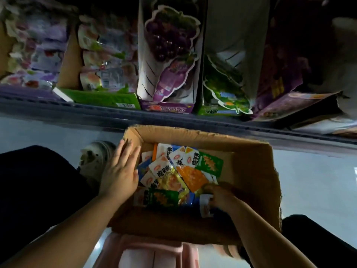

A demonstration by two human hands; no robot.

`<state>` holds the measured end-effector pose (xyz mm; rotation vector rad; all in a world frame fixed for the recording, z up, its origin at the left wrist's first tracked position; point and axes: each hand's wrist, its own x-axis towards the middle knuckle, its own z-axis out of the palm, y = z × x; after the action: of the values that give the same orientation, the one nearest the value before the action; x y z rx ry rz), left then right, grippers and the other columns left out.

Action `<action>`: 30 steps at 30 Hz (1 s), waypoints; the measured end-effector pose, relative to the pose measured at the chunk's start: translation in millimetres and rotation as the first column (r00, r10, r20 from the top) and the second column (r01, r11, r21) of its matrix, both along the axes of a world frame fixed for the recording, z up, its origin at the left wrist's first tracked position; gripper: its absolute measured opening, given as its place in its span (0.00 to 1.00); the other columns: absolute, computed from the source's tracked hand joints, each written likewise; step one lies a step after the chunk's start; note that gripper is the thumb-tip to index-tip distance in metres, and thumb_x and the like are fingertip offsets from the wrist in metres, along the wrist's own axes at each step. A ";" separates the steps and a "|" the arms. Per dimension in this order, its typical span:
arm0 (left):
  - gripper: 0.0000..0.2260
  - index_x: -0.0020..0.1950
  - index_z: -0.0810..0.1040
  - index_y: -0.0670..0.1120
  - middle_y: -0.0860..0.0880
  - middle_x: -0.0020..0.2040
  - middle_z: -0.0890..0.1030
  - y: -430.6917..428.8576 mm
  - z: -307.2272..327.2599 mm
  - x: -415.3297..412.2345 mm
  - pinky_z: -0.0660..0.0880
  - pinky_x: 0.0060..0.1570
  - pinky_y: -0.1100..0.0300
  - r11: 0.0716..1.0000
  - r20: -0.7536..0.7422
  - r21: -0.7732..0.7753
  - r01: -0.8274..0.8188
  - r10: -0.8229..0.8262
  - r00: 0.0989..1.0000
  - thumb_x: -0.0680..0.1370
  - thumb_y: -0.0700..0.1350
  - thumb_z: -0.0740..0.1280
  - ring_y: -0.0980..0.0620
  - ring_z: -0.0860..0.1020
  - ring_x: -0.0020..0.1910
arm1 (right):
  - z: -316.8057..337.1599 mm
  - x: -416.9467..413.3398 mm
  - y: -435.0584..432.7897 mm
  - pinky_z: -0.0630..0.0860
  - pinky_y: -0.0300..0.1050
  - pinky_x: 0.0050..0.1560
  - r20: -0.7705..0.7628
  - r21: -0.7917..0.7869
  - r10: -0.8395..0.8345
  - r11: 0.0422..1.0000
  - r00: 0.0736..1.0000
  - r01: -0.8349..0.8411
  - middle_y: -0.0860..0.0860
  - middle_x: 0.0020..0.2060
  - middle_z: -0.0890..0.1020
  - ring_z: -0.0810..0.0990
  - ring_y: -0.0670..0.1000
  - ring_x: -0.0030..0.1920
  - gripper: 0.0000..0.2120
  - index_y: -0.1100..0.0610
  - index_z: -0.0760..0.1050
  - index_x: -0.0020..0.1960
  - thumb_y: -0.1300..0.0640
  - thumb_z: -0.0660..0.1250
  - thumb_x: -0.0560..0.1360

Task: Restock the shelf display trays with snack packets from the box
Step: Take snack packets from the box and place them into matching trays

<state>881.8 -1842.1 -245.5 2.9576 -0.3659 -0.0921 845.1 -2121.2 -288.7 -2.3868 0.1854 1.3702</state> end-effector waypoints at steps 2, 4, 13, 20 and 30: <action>0.25 0.65 0.67 0.39 0.36 0.63 0.74 1.1 -3.3 -1.7 0.58 0.61 0.52 1.000 0.014 -0.005 -0.001 0.001 1.000 0.69 0.41 0.63 0.41 0.60 0.66 | -7.7 -5.6 0.3 0.63 0.18 0.25 0.002 -0.096 0.113 0.989 0.994 -0.112 0.57 0.68 0.68 0.69 0.55 0.66 0.19 0.61 0.66 0.69 0.60 0.59 0.78; 0.24 0.66 0.64 0.41 0.37 0.63 0.74 0.7 -3.1 -1.8 0.57 0.63 0.52 1.000 -0.016 -0.025 -0.008 0.008 1.000 0.71 0.44 0.55 0.41 0.60 0.67 | -16.9 -1.0 1.3 0.67 0.18 0.39 0.024 -0.101 0.189 0.977 0.982 -0.186 0.56 0.69 0.67 0.66 0.55 0.68 0.18 0.59 0.66 0.69 0.59 0.56 0.80; 0.29 0.65 0.64 0.42 0.37 0.62 0.75 -0.5 -4.5 0.1 0.71 0.57 0.44 0.999 0.043 -0.042 -0.019 0.021 0.999 0.67 0.37 0.70 0.41 0.60 0.66 | -21.5 21.6 26.4 0.69 0.41 0.51 -0.117 -0.011 0.083 0.996 0.990 -0.085 0.54 0.49 0.79 0.75 0.56 0.58 0.06 0.55 0.78 0.47 0.59 0.62 0.75; 0.23 0.66 0.62 0.44 0.39 0.63 0.75 1.7 -9.7 0.3 0.60 0.65 0.51 0.999 0.071 -0.018 -0.029 0.030 0.997 0.70 0.45 0.53 0.42 0.60 0.67 | -18.3 48.0 80.5 0.63 0.38 0.56 0.077 0.158 -0.008 0.987 0.997 -0.004 0.53 0.66 0.70 0.68 0.52 0.65 0.20 0.55 0.68 0.67 0.56 0.63 0.76; 0.24 0.67 0.61 0.44 0.39 0.64 0.73 4.5 -8.2 1.6 0.54 0.65 0.52 0.999 0.008 -0.037 -0.037 0.038 0.999 0.71 0.45 0.54 0.43 0.59 0.68 | -32.5 34.9 108.9 0.52 0.49 0.73 0.054 0.193 0.021 0.981 0.998 -0.031 0.53 0.75 0.52 0.51 0.55 0.74 0.43 0.52 0.44 0.75 0.56 0.69 0.71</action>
<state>883.3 -1837.5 -253.7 2.9281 -0.3097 -0.0666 880.0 -2012.3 -321.2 -2.2667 0.0055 1.2745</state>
